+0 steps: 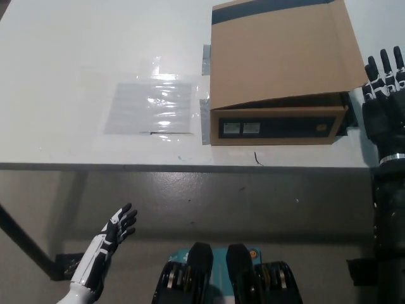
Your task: A small storage box is placed at the center of the table and the robot uses its right hand to slide under its lid and push it upwards to open it
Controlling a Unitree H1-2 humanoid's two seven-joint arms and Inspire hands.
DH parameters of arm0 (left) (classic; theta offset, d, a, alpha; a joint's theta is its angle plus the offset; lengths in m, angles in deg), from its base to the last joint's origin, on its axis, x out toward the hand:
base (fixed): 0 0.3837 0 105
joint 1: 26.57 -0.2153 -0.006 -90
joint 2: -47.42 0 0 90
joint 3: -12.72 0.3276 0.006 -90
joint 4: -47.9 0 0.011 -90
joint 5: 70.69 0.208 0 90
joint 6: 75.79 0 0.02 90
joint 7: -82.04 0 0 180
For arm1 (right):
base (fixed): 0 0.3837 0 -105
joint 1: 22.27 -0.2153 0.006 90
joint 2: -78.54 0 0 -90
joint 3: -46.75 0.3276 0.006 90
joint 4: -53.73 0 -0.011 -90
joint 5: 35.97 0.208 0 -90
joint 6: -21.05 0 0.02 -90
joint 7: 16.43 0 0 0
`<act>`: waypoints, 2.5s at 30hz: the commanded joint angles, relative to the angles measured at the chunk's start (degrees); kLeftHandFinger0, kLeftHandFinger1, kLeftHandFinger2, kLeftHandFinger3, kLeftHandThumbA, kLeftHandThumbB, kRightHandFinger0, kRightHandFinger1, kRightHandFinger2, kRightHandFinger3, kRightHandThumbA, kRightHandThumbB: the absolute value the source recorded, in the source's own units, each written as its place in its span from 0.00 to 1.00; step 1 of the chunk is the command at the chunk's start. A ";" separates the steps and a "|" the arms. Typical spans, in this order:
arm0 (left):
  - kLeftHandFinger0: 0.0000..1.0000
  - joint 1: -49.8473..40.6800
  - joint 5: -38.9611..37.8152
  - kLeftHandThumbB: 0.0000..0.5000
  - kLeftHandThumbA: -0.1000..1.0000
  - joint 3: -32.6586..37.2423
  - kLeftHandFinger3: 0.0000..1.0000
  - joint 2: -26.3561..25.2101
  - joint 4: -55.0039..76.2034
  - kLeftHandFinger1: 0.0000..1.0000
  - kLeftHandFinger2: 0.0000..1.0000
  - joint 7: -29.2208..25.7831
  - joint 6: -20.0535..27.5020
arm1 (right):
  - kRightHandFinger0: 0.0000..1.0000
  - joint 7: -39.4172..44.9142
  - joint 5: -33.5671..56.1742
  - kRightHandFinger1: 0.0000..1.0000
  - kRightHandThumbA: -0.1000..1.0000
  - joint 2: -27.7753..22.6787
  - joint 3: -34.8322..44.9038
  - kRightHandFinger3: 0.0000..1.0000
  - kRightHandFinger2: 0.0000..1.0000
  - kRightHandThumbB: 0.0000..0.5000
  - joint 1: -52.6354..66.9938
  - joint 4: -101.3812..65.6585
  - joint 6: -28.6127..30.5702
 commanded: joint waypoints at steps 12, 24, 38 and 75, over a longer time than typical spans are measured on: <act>1.00 0.71 -0.38 0.59 1.00 -0.12 1.00 -0.11 0.58 1.00 1.00 0.77 2.67 | 1.00 -0.51 1.08 1.00 1.00 5.06 -0.72 1.00 1.00 0.52 -4.68 -4.67 -0.71; 1.00 0.85 -0.15 0.61 1.00 -0.26 1.00 -0.08 0.93 1.00 1.00 0.44 2.06 | 1.00 -0.86 1.69 1.00 1.00 6.68 -1.12 1.00 1.00 0.55 -6.66 -5.19 -0.97; 1.00 0.78 -0.48 0.62 1.00 -0.15 1.00 0.01 0.59 1.00 1.00 0.68 2.53 | 1.00 -4.23 1.24 1.00 1.00 11.66 -2.27 1.00 1.00 0.59 -11.52 -4.88 -1.75; 1.00 2.81 1.28 0.69 1.00 0.85 1.00 -0.90 2.32 1.00 1.00 1.15 1.37 | 1.00 -3.39 -15.87 1.00 1.00 19.48 -17.70 1.00 1.00 0.52 -23.88 19.19 6.32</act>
